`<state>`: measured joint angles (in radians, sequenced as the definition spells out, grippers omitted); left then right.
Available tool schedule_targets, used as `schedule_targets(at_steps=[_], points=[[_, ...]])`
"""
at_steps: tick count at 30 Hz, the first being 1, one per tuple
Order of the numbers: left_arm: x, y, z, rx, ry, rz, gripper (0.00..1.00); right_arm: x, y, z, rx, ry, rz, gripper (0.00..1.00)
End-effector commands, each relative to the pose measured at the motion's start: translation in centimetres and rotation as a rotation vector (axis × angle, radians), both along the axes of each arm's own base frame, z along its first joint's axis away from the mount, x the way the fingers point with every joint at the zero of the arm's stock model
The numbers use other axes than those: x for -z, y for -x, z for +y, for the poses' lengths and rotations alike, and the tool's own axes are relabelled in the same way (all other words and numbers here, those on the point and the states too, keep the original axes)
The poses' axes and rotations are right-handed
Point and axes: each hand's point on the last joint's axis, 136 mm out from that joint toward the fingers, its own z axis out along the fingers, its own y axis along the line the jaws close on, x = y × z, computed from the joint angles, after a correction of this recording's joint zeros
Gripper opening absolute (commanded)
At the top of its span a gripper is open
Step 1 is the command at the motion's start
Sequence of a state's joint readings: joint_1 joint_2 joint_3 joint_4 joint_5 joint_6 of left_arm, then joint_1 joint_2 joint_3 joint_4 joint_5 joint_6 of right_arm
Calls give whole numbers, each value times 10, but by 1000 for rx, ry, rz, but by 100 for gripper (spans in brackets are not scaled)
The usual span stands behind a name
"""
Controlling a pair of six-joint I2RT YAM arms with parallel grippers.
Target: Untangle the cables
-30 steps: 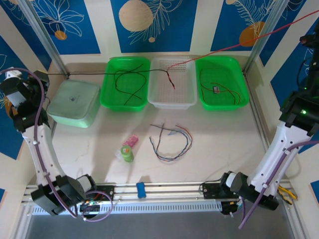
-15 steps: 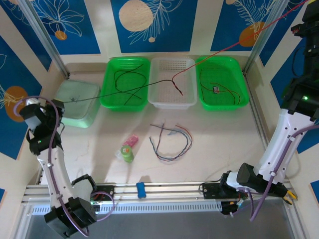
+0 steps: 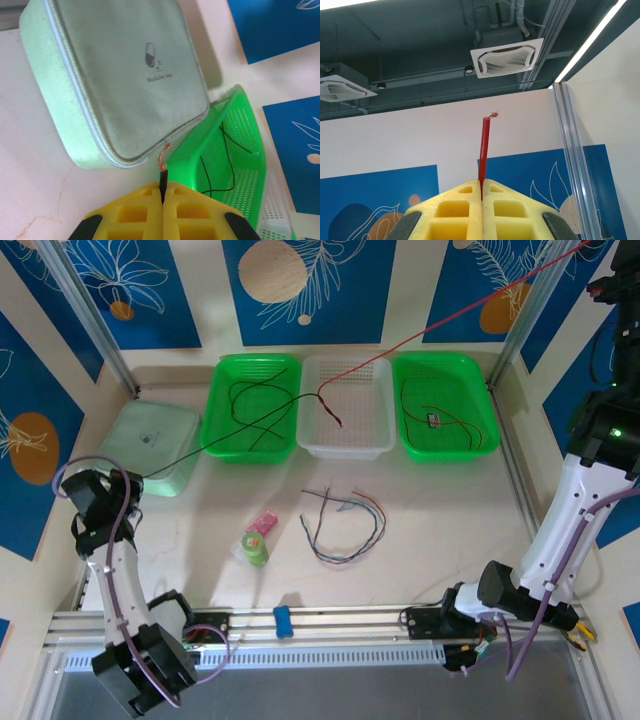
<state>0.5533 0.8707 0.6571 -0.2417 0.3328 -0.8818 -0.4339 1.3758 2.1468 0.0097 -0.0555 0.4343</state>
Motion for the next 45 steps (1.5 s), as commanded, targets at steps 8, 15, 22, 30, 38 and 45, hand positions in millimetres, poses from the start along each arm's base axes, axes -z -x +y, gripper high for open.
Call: schedule_targets(at_steps=[8, 15, 22, 30, 38, 45], points=[[32, 8, 12, -40, 12, 45, 0, -35, 14, -9, 58, -2, -115, 0], [49, 13, 16, -53, 20, 78, 0, -47, 12, -16, 61, -17, -133, 0], [62, 9, 21, -69, 52, 91, 0, -51, 6, -51, 74, -113, -142, 0], [38, 2, 25, -41, -2, 75, 0, -34, -18, -57, -3, -156, -72, 0], [47, 1, 44, -78, 29, 80, 0, -34, -7, -93, 36, -214, -85, 0], [50, 2, 48, -64, 5, 109, 0, -34, -1, -101, 59, -209, -85, 0]])
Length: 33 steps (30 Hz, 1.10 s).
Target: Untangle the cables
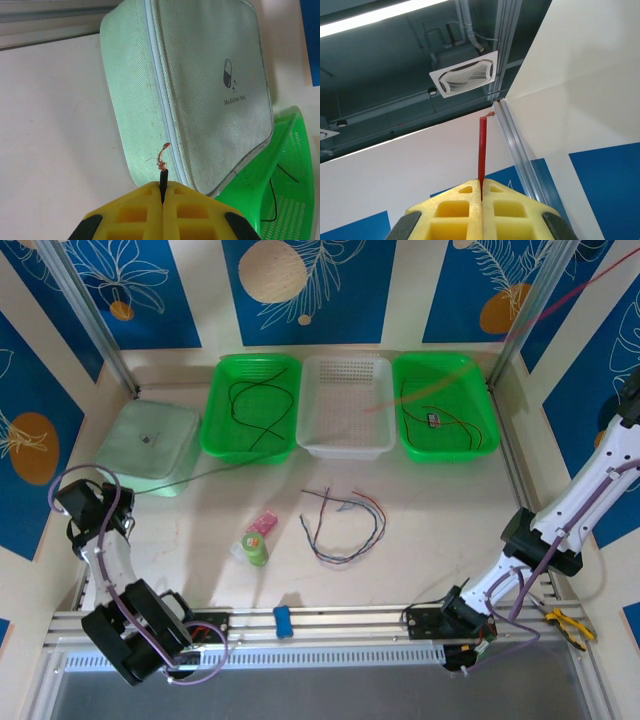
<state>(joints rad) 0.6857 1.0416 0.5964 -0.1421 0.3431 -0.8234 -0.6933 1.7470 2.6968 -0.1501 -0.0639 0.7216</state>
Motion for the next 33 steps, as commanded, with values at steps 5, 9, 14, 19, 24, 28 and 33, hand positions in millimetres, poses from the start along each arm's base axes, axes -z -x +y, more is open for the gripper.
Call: schedule_targets(at_steps=[5, 9, 14, 19, 24, 28, 33], points=[[-1, 0, 10, 5, -24, 13, 0, -9, 16, -3, -1, -3, -40, 0], [-13, -11, 1, 57, -3, -49, 0, -4, 12, 2, -50, 0, -6, 0], [-61, -19, -20, 140, -37, -128, 0, 4, 1, 25, -116, 29, 51, 0], [-129, -33, -45, 226, -52, -251, 0, 12, -7, 36, -161, 20, 81, 0], [-197, -55, -64, 265, -97, -414, 0, 29, -26, 56, -236, 27, 145, 0], [-247, -75, -77, 317, -121, -497, 0, 49, -49, 70, -308, 18, 210, 0], [-314, -93, -107, 428, -94, -653, 0, 58, -74, 79, -355, 10, 219, 0]])
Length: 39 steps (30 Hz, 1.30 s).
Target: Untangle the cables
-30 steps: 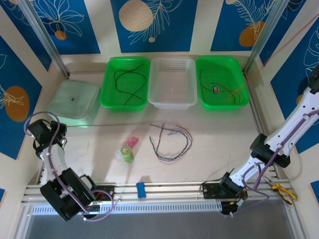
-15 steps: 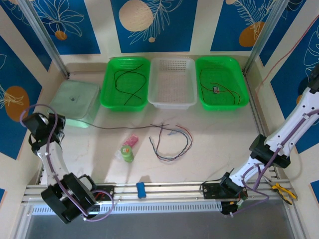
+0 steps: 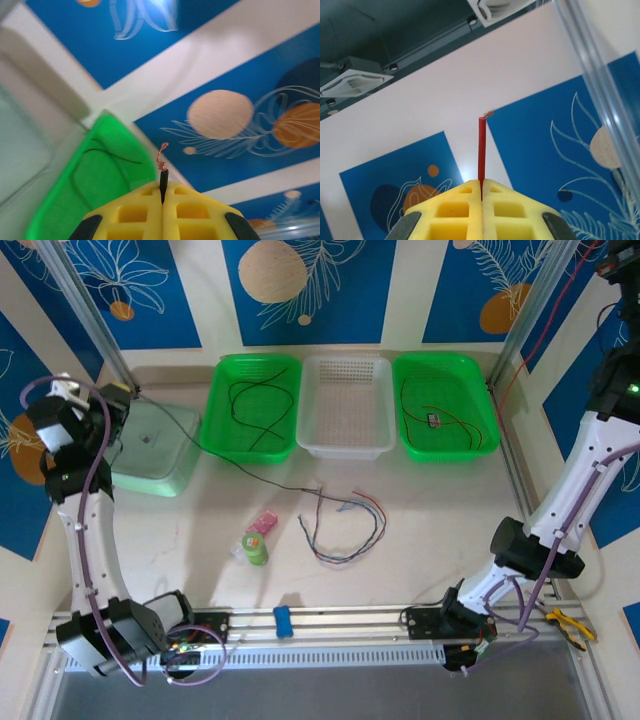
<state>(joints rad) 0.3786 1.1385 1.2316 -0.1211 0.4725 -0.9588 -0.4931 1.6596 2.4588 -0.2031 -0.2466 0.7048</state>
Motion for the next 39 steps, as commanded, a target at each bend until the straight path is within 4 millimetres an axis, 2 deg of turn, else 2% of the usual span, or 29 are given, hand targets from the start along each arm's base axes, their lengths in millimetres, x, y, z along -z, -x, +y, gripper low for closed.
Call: schedule_targets(at_steps=[1, 5, 9, 13, 16, 19, 25, 30, 39], points=[[-56, -4, -17, 81, 43, -151, 0, -6, -7, 6, -38, 11, -30, 0], [-72, -8, -21, 91, 54, -192, 0, -36, 1, 17, -56, 56, -133, 0], [-78, -8, -28, 121, 50, -203, 0, -56, 10, 1, -29, 24, -253, 0], [-70, -6, -29, 119, 53, -186, 0, -63, 15, -7, -13, 16, -307, 0], [-63, -6, -29, 120, 70, -178, 0, -58, 5, -8, -41, -5, -299, 0], [-60, -3, -32, 123, 68, -173, 0, -44, -10, -6, -69, -19, -238, 0], [-59, 2, -35, 129, 55, -166, 0, 3, -50, 11, -58, 43, -101, 0], [-59, 2, -37, 144, 52, -158, 0, 47, -78, 7, -48, 26, -22, 0], [-55, 5, -40, 152, 53, -148, 0, 96, -108, 2, -45, 25, 96, 0]])
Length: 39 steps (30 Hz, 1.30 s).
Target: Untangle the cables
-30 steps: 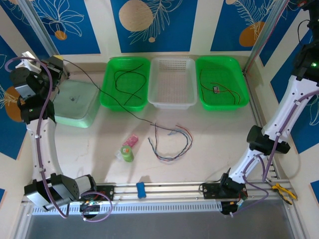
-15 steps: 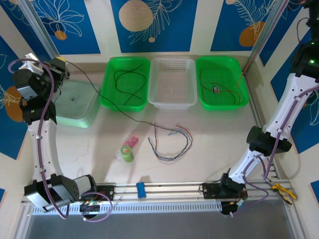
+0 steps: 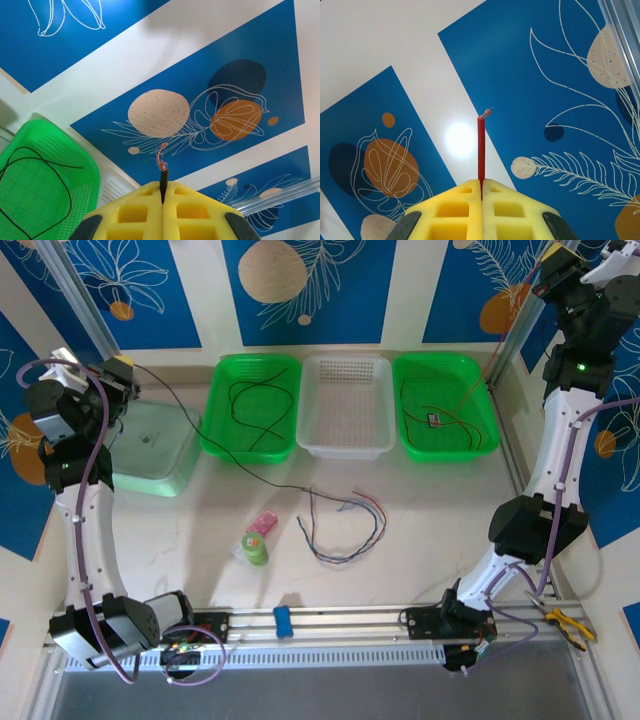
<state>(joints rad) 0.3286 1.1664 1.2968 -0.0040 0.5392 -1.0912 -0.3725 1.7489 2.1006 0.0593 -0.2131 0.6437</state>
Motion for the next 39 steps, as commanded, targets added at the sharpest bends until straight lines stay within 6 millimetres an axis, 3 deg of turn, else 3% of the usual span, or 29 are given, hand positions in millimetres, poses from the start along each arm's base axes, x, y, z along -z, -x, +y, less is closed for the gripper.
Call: schedule_targets(at_steps=[1, 4, 11, 17, 26, 34, 39], points=[[-8, 10, -11, 36, -26, -27, 0, -12, 11, 7, 19, 53, -32, 0], [-4, 11, -12, 37, -23, -22, 0, 22, 1, 18, 50, 98, 55, 0], [-5, 13, -18, 69, -29, -17, 0, 131, -22, 24, 140, 122, 256, 0], [-7, 16, -20, 78, -36, -15, 0, 201, -31, 34, 171, 142, 400, 0], [-2, 19, -22, 85, -35, -1, 0, 296, -50, 42, 135, 63, 628, 0], [-1, 25, -25, 92, -46, 4, 0, 371, -63, 36, 169, -12, 930, 0], [-1, 26, -26, 93, -48, 10, 0, 409, -54, 34, 229, -100, 1149, 0]])
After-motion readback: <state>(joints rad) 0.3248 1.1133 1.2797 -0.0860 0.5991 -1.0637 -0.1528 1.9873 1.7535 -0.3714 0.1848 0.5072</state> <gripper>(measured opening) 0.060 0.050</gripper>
